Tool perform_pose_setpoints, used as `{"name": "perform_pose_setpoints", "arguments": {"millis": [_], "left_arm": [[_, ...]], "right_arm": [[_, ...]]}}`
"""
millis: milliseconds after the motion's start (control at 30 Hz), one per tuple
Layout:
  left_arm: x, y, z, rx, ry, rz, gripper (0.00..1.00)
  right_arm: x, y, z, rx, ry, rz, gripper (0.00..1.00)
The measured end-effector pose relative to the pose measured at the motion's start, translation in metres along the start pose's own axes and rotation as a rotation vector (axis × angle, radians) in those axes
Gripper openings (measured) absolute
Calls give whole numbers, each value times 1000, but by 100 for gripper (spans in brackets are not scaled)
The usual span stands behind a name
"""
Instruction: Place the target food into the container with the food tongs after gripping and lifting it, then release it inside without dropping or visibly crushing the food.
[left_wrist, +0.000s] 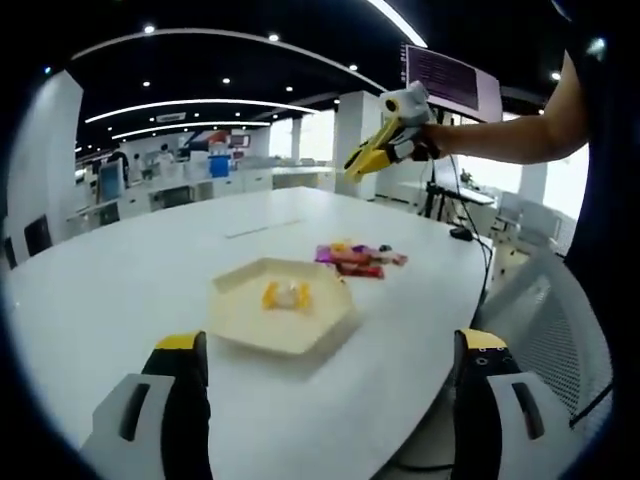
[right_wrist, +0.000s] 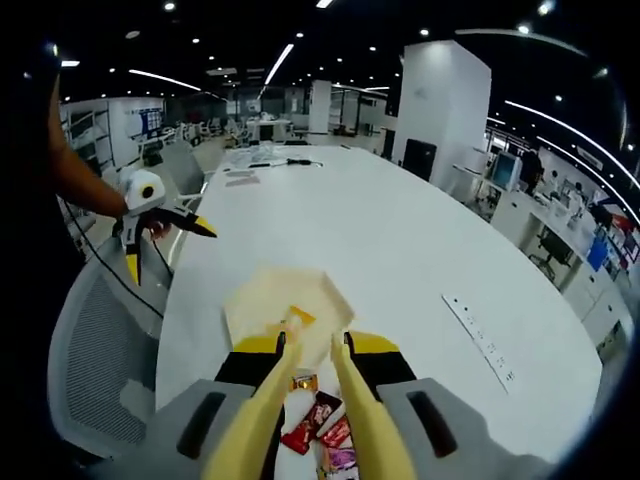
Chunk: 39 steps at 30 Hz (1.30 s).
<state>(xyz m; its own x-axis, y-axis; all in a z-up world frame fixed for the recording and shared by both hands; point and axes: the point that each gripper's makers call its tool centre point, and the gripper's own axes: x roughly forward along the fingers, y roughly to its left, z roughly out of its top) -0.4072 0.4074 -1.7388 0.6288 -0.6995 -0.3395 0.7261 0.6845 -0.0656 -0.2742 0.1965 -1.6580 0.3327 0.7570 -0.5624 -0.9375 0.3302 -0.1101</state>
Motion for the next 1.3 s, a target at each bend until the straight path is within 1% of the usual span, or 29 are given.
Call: {"name": "perform_pose_setpoints", "arguments": {"millis": [67, 133, 200, 300, 433, 533, 567, 667, 767, 833, 900, 933, 1000, 1067, 1200, 1267, 1300], "left_arm": [[-1, 1, 1, 8, -3, 8, 99], [-1, 5, -1, 0, 3, 22, 99], [-2, 5, 2, -8, -13, 16, 99], [-2, 7, 3, -6, -19, 26, 99], [-3, 10, 4, -7, -25, 38, 99], [-3, 8, 8, 4, -46, 32, 99], [-4, 9, 8, 5, -45, 35, 99], [-4, 12, 6, 7, -29, 59, 99], [-4, 12, 8, 8, -39, 58, 99], [-6, 11, 12, 13, -62, 51, 99], [-8, 13, 14, 19, -71, 67, 99], [-8, 15, 14, 20, -67, 80, 99], [-9, 18, 16, 21, -75, 98, 99], [-10, 20, 15, 11, -71, 111, 99], [-9, 18, 14, 6, -60, 103, 99], [-8, 16, 13, 10, -45, 101, 99], [-7, 16, 12, 10, -40, 100, 99]], "right_arm": [[-5, -1, -4, 10, 7, -6, 23], [-10, -3, -8, 15, 16, -14, 23], [-14, -5, -10, 16, 19, -20, 23], [-19, -7, -14, 18, 23, -31, 23], [-30, -10, -29, 28, 35, -52, 22], [-40, -14, -38, 25, 36, -62, 22], [-45, -17, -43, 40, 36, -71, 22], [-56, -18, -55, 42, 51, -83, 22], [-64, -20, -65, 36, 41, -88, 22], [-66, -22, -70, 29, 41, -89, 22], [-71, -23, -77, 35, 38, -93, 22], [-73, -23, -80, 24, 41, -89, 22], [-79, -23, -83, 29, 46, -100, 22], [-81, -23, -84, 34, 37, -102, 22], [-80, -28, -90, 15, 54, -111, 22], [-82, -30, -86, 38, 27, -119, 22], [-81, -30, -86, 33, 28, -117, 22]]}}
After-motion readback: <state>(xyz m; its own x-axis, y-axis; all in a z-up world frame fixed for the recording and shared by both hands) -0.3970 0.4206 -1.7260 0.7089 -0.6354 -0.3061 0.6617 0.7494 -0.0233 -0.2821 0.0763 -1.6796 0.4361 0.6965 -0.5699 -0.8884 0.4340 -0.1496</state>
